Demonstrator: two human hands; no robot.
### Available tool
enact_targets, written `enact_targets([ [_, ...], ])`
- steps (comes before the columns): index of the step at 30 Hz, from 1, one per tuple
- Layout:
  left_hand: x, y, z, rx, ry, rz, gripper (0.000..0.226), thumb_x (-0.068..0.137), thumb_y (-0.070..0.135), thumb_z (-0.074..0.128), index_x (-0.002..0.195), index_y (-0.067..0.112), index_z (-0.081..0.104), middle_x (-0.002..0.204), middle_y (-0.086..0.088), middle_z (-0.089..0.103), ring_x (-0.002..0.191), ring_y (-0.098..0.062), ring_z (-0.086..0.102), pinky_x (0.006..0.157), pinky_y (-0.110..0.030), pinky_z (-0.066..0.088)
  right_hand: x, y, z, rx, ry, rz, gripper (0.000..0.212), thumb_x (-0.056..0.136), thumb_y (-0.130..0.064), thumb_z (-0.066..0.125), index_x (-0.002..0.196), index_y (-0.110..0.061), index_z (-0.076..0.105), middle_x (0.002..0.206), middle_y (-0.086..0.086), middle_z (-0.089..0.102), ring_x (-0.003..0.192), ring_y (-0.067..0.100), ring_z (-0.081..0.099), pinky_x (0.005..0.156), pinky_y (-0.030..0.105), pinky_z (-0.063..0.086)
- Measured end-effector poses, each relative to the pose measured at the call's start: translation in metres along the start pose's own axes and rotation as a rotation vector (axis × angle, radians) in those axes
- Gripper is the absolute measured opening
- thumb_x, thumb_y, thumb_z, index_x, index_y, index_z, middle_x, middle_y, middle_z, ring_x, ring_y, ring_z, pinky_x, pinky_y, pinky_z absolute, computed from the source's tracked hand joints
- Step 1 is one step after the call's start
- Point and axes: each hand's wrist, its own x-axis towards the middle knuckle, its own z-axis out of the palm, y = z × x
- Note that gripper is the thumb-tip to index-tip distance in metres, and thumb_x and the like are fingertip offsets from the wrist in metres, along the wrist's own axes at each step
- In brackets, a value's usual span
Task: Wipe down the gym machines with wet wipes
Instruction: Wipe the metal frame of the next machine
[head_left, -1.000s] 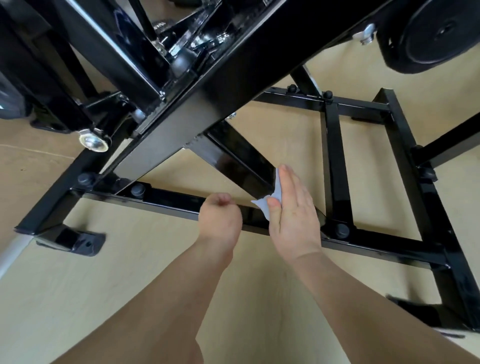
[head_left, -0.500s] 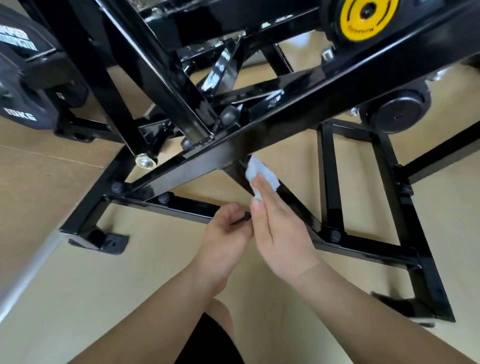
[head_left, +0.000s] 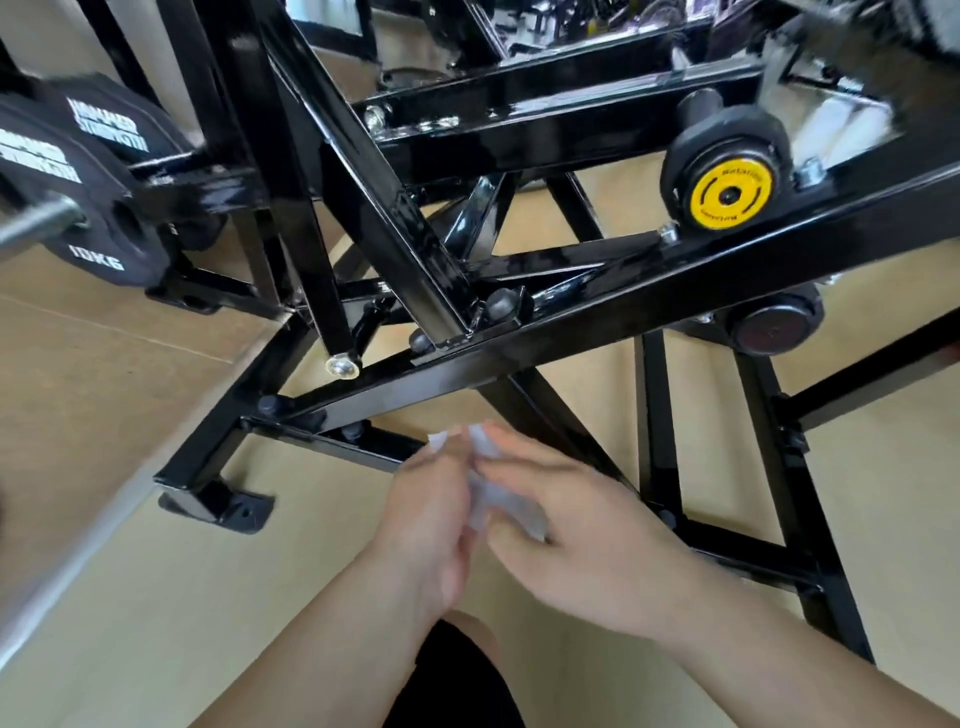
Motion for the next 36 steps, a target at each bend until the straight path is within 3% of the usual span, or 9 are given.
enact_targets([
  [4, 0.014, 0.018, -0.019, 0.008, 0.299, 0.133, 0.020, 0.107, 0.028, 0.052, 0.095, 0.016, 0.061, 0.100, -0.009, 0.068, 0.089, -0.026, 0.067, 0.084, -0.040, 0.056, 0.019, 0.007, -0.032, -0.361, 0.488, -0.219, 0.033, 0.096, -0.030, 0.055, 0.122, -0.022, 0.074, 0.141, -0.003, 0.064, 0.141, 0.011, 0.049, 0.117, 0.036, 0.042],
  [7, 0.021, 0.033, -0.031, 0.064, 0.457, 0.203, 0.021, 0.106, 0.027, 0.048, 0.089, 0.018, 0.056, 0.087, 0.001, 0.060, 0.090, -0.026, 0.058, 0.085, -0.039, 0.050, 0.049, 0.002, -0.046, -0.599, 0.433, -0.348, 0.040, 0.101, -0.030, 0.049, 0.132, -0.014, 0.068, 0.143, 0.005, 0.062, 0.145, 0.021, 0.046, 0.126, 0.044, 0.027],
  [9, 0.031, 0.036, -0.029, 0.121, 0.478, 0.228, 0.022, 0.109, 0.028, 0.037, 0.106, 0.016, 0.055, 0.088, 0.006, 0.052, 0.089, -0.021, 0.050, 0.073, -0.032, 0.040, 0.072, -0.004, -0.043, -0.730, 0.370, -0.321, 0.050, 0.105, -0.039, 0.039, 0.142, -0.013, 0.060, 0.152, 0.007, 0.054, 0.151, 0.024, 0.037, 0.127, 0.048, 0.020],
  [16, 0.096, 0.019, 0.009, 0.024, 0.380, 0.230, 0.062, 0.105, 0.055, 0.034, 0.154, 0.018, 0.032, 0.148, -0.001, 0.044, 0.133, -0.024, 0.044, 0.113, -0.037, 0.032, 0.123, 0.005, -0.011, -0.956, 0.405, -0.086, 0.067, 0.106, -0.044, 0.024, 0.155, -0.003, 0.040, 0.155, 0.016, 0.048, 0.150, 0.033, 0.035, 0.122, 0.052, 0.027],
  [19, 0.108, 0.013, 0.027, -0.170, 0.335, 0.203, 0.081, 0.090, 0.075, 0.032, 0.152, 0.022, 0.033, 0.151, -0.003, 0.046, 0.138, -0.024, 0.044, 0.120, -0.047, 0.032, 0.128, 0.011, -0.005, -1.004, 0.454, -0.074, 0.061, 0.108, -0.041, 0.024, 0.153, -0.003, 0.040, 0.142, 0.014, 0.056, 0.142, 0.034, 0.042, 0.116, 0.050, 0.033],
  [22, 0.127, 0.011, 0.019, -0.241, 0.357, 0.198, 0.060, 0.105, 0.059, 0.030, 0.152, 0.021, 0.032, 0.148, -0.004, 0.045, 0.134, -0.025, 0.045, 0.119, -0.048, 0.032, 0.135, 0.014, 0.004, -1.003, 0.565, -0.062, 0.057, 0.110, -0.042, 0.027, 0.149, -0.004, 0.044, 0.135, 0.012, 0.059, 0.137, 0.034, 0.046, 0.108, 0.050, 0.037],
  [28, 0.184, 0.017, -0.063, -0.200, 0.581, 0.094, 0.066, 0.106, 0.056, 0.030, 0.154, 0.010, 0.034, 0.153, -0.009, 0.041, 0.135, -0.032, 0.044, 0.118, -0.047, 0.032, 0.143, 0.027, 0.015, -1.015, 0.738, -0.132, 0.056, 0.108, -0.045, 0.038, 0.143, -0.003, 0.052, 0.126, 0.012, 0.064, 0.130, 0.035, 0.053, 0.101, 0.051, 0.038],
  [32, 0.208, 0.025, -0.098, -0.243, 0.620, 0.086, 0.065, 0.101, 0.056, 0.029, 0.146, 0.011, 0.040, 0.133, -0.004, 0.052, 0.115, -0.025, 0.051, 0.099, -0.038, 0.039, 0.147, 0.032, 0.018, -1.041, 0.796, -0.148, 0.057, 0.107, -0.046, 0.041, 0.140, -0.003, 0.053, 0.125, 0.013, 0.065, 0.129, 0.036, 0.055, 0.099, 0.052, 0.039],
  [36, 0.181, 0.006, -0.053, -0.208, 0.508, 0.120, 0.065, 0.101, 0.060, 0.032, 0.152, 0.018, 0.031, 0.148, 0.001, 0.042, 0.126, -0.023, 0.044, 0.116, -0.044, 0.032, 0.149, 0.034, 0.021, -1.025, 0.856, -0.177, 0.055, 0.106, -0.044, 0.046, 0.138, -0.001, 0.056, 0.124, 0.015, 0.066, 0.127, 0.038, 0.057, 0.098, 0.053, 0.041],
])
